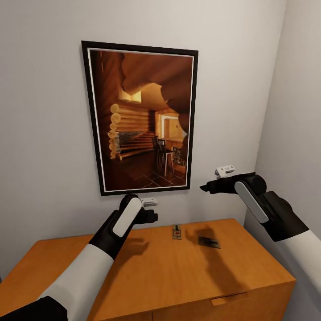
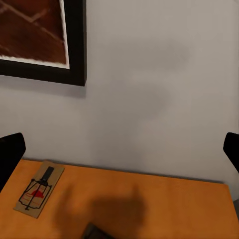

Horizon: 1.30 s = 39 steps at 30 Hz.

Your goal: Take the four mousetraps from the cabinet in the bathroom and place them on the bathroom floor. Make sure all four end up on the same floor surface, and ensure that at least two of them are either under or directly next to the same bathroom sink.

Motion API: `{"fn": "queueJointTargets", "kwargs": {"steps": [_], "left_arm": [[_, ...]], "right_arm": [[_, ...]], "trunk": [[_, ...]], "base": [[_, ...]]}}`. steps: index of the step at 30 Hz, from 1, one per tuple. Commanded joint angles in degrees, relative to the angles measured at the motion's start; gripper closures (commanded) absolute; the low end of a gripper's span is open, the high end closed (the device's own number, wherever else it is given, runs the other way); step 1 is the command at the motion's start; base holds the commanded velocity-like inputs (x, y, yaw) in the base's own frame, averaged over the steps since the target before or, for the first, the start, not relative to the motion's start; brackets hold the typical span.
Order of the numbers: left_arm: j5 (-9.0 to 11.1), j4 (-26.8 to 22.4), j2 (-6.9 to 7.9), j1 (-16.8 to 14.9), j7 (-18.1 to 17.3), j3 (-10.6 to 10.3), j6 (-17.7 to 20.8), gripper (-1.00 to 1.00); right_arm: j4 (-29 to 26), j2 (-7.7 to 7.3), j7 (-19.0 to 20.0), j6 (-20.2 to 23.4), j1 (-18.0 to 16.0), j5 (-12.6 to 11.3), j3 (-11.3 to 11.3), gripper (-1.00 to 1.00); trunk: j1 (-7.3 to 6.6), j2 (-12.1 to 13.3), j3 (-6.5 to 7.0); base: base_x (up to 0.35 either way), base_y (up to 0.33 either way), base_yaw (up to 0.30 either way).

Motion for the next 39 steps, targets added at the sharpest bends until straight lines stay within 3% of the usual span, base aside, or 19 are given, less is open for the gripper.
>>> {"fn": "queueJointTargets", "kwargs": {"steps": [1,39], "left_arm": [[0.55,-0.01,0.0,-0.06,0.59,-0.05,0.1,-1.0],[0.48,0.31,0.0,-0.08,0.55,-0.09,0.26,-1.0]], "right_arm": [[-0.05,-0.06,-0.57,0.12,-0.08,-0.57,0.14,-1.0],[0.04,-0.05,-0.5,0.12,-0.08,-0.71,0.14,-1.0]], "trunk": [[0.01,-0.07,-0.09],[0.01,-0.07,-0.09]], "base": [[0.0,0.0,0.0],[0.0,0.0,0.0]]}}
